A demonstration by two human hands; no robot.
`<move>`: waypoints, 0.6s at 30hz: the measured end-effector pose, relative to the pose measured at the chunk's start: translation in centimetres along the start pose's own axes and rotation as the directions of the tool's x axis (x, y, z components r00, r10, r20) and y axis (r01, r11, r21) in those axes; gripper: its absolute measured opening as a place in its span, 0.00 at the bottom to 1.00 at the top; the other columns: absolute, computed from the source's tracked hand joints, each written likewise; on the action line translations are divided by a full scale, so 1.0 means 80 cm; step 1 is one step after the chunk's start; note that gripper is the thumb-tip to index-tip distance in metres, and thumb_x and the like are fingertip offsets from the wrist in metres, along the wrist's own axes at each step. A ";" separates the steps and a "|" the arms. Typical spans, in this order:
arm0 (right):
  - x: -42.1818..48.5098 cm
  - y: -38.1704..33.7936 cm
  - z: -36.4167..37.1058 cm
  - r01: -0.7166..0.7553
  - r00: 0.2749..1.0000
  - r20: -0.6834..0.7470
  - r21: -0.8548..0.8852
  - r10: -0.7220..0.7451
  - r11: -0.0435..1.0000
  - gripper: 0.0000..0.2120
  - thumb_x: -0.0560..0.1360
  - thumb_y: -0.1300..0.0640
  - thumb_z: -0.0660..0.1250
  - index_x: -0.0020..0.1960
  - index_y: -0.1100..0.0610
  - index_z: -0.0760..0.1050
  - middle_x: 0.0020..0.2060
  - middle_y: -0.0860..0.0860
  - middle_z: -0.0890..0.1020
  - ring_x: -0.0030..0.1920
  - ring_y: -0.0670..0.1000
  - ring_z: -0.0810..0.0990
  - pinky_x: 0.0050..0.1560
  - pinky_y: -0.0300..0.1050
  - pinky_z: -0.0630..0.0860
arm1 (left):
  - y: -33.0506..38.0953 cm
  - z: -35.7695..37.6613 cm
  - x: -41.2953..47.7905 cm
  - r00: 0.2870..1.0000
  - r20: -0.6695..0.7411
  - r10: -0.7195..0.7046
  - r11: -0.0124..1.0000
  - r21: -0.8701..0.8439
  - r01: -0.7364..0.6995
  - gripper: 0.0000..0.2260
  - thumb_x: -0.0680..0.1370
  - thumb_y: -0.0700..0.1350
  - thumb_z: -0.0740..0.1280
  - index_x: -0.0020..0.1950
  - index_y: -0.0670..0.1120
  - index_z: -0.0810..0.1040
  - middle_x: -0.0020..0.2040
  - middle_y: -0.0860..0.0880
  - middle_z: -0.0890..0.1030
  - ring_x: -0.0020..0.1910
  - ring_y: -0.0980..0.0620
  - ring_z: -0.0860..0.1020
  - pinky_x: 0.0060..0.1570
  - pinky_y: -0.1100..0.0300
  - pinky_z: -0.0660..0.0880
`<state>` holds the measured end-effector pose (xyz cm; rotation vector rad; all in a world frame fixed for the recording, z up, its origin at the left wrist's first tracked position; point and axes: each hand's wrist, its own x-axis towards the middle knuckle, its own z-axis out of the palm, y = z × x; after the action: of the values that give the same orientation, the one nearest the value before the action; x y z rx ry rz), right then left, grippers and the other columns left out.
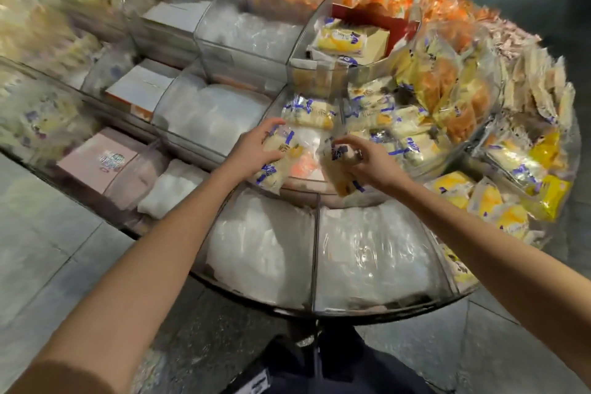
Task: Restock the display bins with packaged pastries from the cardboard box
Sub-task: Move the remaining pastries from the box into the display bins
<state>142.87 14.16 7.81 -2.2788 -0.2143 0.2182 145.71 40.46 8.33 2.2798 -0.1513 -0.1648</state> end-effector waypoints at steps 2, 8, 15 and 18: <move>0.022 0.001 0.000 0.024 1.000 0.020 -0.055 -0.022 0.998 0.20 0.76 0.63 0.68 0.66 0.50 0.75 0.58 0.53 0.80 0.50 0.53 0.79 0.43 0.46 0.80 | -0.002 -0.004 0.020 0.999 0.046 -0.025 0.998 0.054 0.022 0.30 0.72 0.39 0.74 0.68 0.57 0.67 0.63 0.41 0.77 0.59 0.43 0.78 0.53 0.49 0.79; 0.073 0.010 0.003 0.015 0.998 0.061 -0.122 -0.007 0.992 0.21 0.76 0.65 0.67 0.67 0.52 0.75 0.52 0.48 0.76 0.46 0.48 0.75 0.30 0.24 0.67 | -0.007 -0.022 0.110 0.977 0.214 -0.016 0.982 0.187 -0.025 0.19 0.74 0.42 0.73 0.61 0.47 0.70 0.60 0.41 0.78 0.51 0.44 0.79 0.51 0.48 0.78; 0.078 0.023 0.020 0.005 1.000 0.018 -0.191 -0.002 0.982 0.20 0.73 0.67 0.69 0.63 0.56 0.78 0.55 0.56 0.82 0.52 0.57 0.80 0.51 0.54 0.77 | 0.003 -0.008 0.218 0.816 0.570 0.096 0.865 0.357 -0.352 0.25 0.73 0.42 0.75 0.69 0.46 0.75 0.62 0.44 0.79 0.58 0.47 0.75 0.56 0.59 0.70; 0.074 0.020 0.027 -0.019 0.999 -0.035 -0.205 0.012 0.979 0.21 0.71 0.68 0.70 0.64 0.57 0.78 0.56 0.56 0.83 0.51 0.56 0.82 0.51 0.54 0.79 | -0.001 0.008 0.244 0.732 0.674 0.097 0.777 0.409 -0.479 0.23 0.73 0.42 0.73 0.67 0.50 0.74 0.46 0.47 0.79 0.52 0.44 0.76 0.54 0.51 0.73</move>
<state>148.27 16.00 4.66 -2.4881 -0.2094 0.1719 164.84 36.86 6.53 2.6451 -1.0553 -0.8017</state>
